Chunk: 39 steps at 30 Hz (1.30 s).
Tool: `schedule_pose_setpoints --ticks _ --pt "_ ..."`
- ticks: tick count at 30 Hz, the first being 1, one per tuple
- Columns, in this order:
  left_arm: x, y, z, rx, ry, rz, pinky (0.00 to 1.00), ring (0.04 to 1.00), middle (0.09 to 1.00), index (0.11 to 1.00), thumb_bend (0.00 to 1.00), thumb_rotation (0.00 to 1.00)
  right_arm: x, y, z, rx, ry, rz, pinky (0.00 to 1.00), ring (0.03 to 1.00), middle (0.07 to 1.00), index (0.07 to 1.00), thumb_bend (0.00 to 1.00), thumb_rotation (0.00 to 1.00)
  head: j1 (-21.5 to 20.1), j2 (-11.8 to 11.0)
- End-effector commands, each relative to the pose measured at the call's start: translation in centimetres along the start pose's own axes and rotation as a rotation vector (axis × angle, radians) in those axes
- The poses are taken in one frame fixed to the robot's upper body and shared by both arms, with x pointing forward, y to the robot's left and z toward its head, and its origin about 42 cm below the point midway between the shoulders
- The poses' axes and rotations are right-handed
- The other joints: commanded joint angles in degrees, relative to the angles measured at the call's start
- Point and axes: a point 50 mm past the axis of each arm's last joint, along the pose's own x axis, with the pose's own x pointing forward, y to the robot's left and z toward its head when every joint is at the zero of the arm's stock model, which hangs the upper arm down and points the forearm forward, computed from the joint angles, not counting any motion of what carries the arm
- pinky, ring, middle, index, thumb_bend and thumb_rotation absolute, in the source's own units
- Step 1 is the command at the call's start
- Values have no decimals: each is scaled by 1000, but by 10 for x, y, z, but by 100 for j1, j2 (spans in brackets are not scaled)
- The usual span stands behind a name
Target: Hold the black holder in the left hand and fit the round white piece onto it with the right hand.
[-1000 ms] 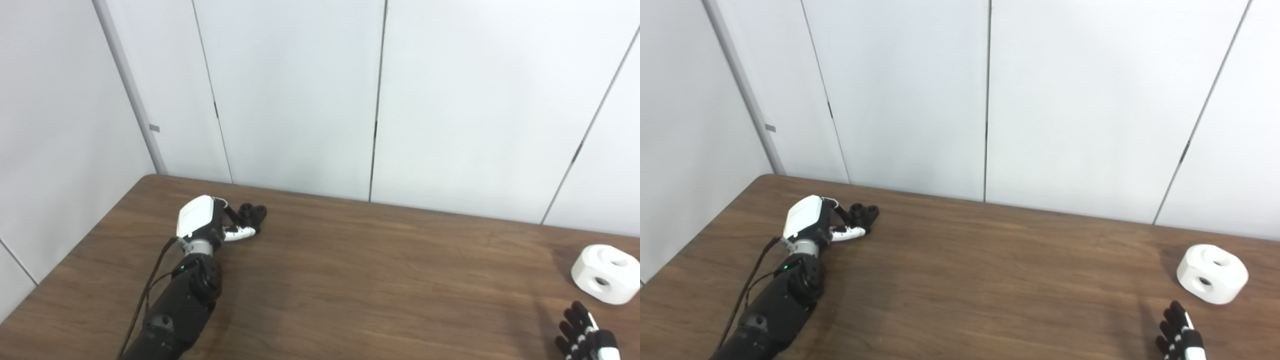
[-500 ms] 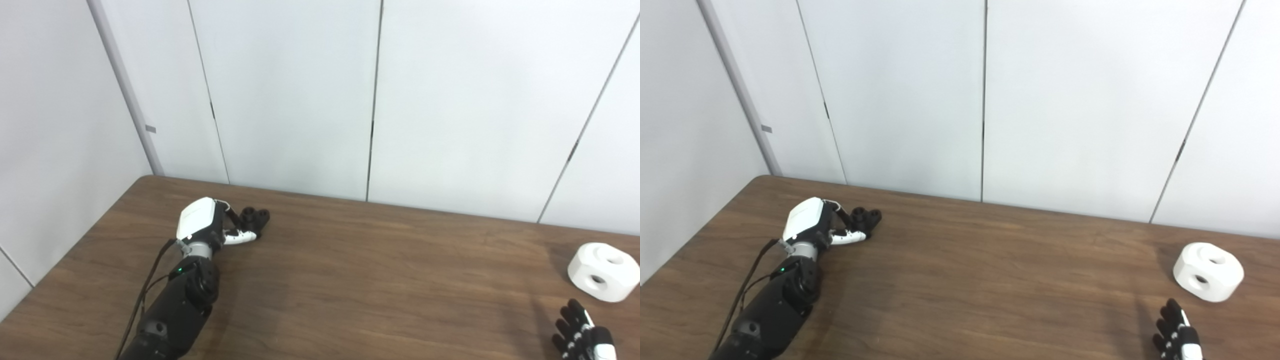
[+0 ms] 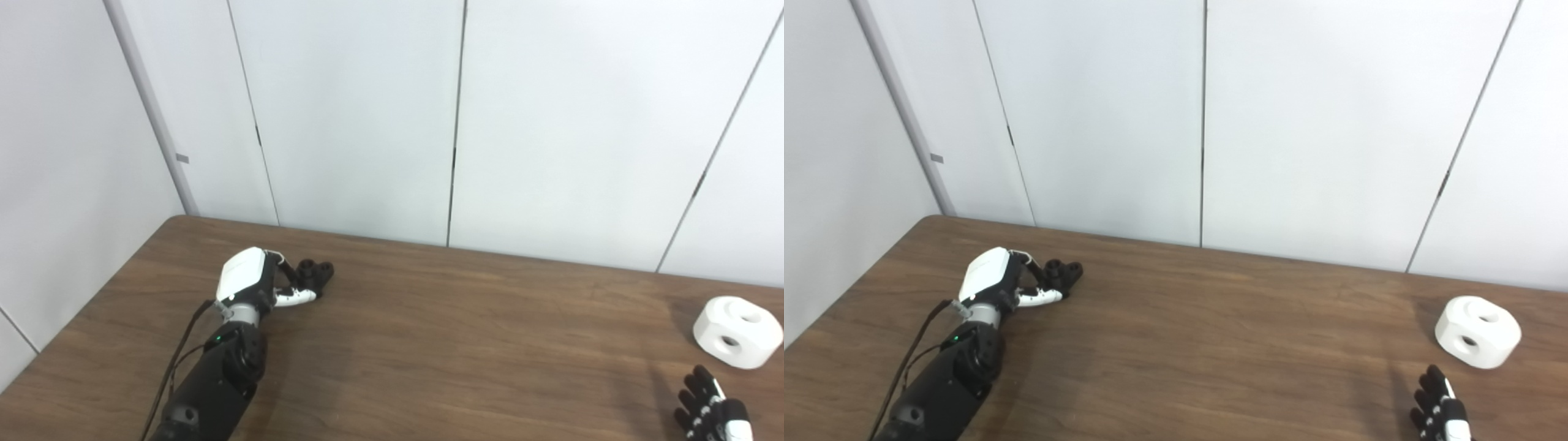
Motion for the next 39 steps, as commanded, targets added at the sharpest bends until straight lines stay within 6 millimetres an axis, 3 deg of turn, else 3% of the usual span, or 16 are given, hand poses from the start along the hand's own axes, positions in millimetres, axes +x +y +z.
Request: schedule_pose_setpoints --ticks 1,15,27,39 --pt "-1 8 9 8 -63 8 1000 888 778 487 519 43 5 4 6 2 -36 16 1000 1000 1000 1000 568 1000 -15 12" --pt "-46 -3 37 34 -200 -92 1000 902 802 487 519 46 6 9 9 -5 -45 29 1000 1000 1000 1000 562 1000 -262 134" --pt "-81 -12 55 40 -310 -151 1000 877 787 487 519 45 6 16 13 -10 -51 31 1000 1000 1000 1000 588 1000 -534 369" --pt "-134 -31 83 59 -499 -224 998 879 787 487 520 47 12 26 18 14 -57 49 1000 1000 1000 1000 613 1000 -782 558"
